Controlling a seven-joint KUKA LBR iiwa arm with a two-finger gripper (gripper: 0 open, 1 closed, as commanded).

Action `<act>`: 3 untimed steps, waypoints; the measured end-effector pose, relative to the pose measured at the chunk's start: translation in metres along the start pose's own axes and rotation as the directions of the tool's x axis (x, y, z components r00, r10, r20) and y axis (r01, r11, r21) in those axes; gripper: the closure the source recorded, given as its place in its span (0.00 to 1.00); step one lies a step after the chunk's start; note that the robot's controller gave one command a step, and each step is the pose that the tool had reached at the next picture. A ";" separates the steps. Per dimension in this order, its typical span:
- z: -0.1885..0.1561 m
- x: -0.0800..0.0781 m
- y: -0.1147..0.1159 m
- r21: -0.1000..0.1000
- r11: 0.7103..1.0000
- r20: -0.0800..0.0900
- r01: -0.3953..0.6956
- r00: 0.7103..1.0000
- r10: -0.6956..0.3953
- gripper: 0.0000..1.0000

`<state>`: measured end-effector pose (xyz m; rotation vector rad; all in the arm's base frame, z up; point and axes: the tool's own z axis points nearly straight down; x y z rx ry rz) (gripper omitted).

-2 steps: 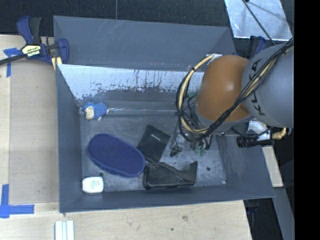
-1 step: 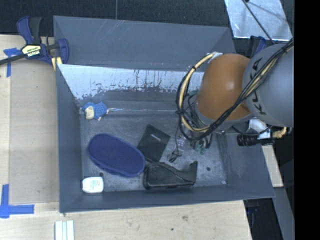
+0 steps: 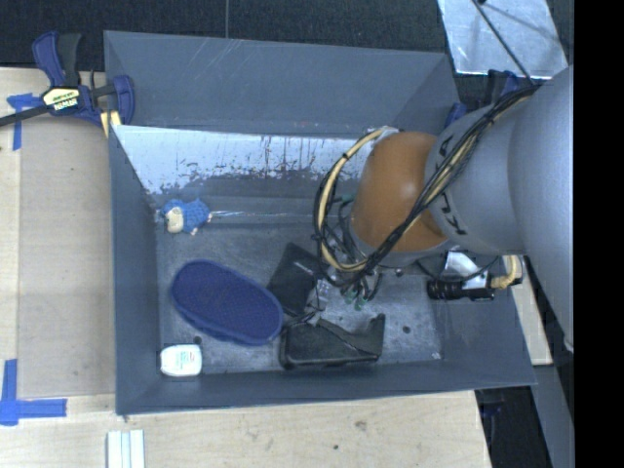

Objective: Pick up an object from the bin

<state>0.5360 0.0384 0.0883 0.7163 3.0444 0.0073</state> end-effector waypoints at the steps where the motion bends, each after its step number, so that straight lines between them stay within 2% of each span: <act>1: 0.013 -0.019 0.007 0.004 0.999 -0.003 0.034 0.999 -0.034 0.00; 2: 0.014 -0.017 0.006 0.006 0.999 -0.006 0.034 0.999 -0.034 1.00; 3: -0.112 -0.017 0.011 0.002 0.999 -0.003 0.041 0.999 -0.041 1.00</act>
Offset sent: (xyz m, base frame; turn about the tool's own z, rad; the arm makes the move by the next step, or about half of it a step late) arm 0.0169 -0.0014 -0.0142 -0.0343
